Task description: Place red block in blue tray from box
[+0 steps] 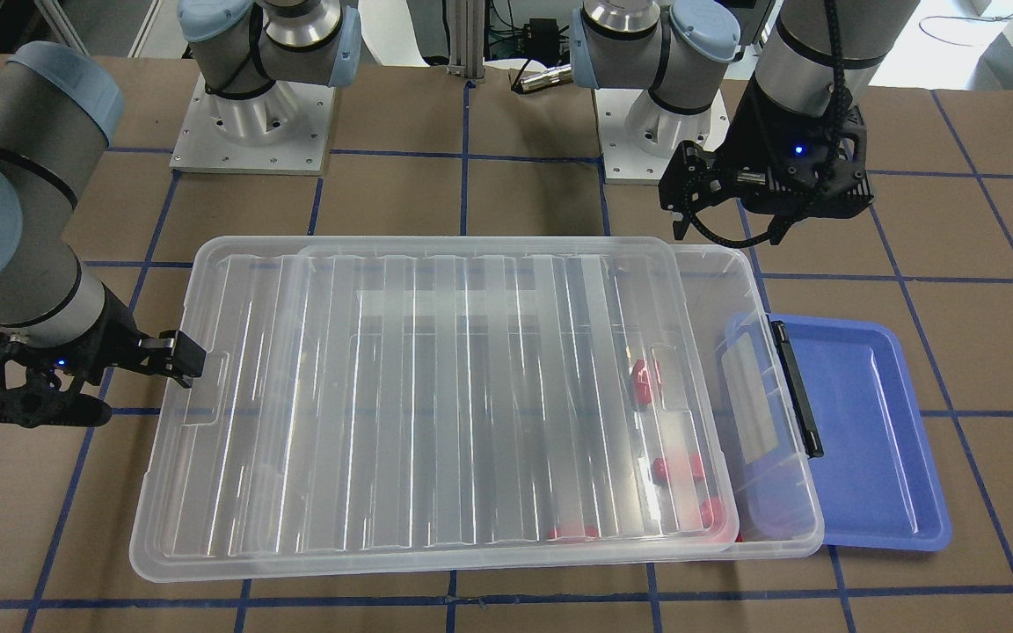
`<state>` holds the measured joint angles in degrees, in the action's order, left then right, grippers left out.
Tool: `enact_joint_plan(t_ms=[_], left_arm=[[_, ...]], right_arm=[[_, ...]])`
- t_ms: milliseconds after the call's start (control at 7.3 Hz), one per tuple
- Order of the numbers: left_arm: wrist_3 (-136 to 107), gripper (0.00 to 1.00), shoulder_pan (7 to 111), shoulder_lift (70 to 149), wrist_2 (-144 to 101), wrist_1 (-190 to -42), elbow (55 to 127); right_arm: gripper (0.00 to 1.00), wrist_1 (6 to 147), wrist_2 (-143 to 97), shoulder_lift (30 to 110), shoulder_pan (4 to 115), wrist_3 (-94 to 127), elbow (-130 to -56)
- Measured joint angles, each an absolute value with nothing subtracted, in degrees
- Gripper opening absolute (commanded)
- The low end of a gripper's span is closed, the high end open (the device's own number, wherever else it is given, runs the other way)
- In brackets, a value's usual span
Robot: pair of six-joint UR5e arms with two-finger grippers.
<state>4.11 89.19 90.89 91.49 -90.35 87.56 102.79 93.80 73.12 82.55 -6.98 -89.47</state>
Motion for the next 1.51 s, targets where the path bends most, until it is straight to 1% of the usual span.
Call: enact_joint_plan(t_ms=[1507], left_arm=[[4.13, 1.0, 89.12, 90.98, 91.49, -90.31, 87.5]], right_arm=[[1.0, 102.91, 95.82, 73.13, 73.91, -18.92, -89.31]])
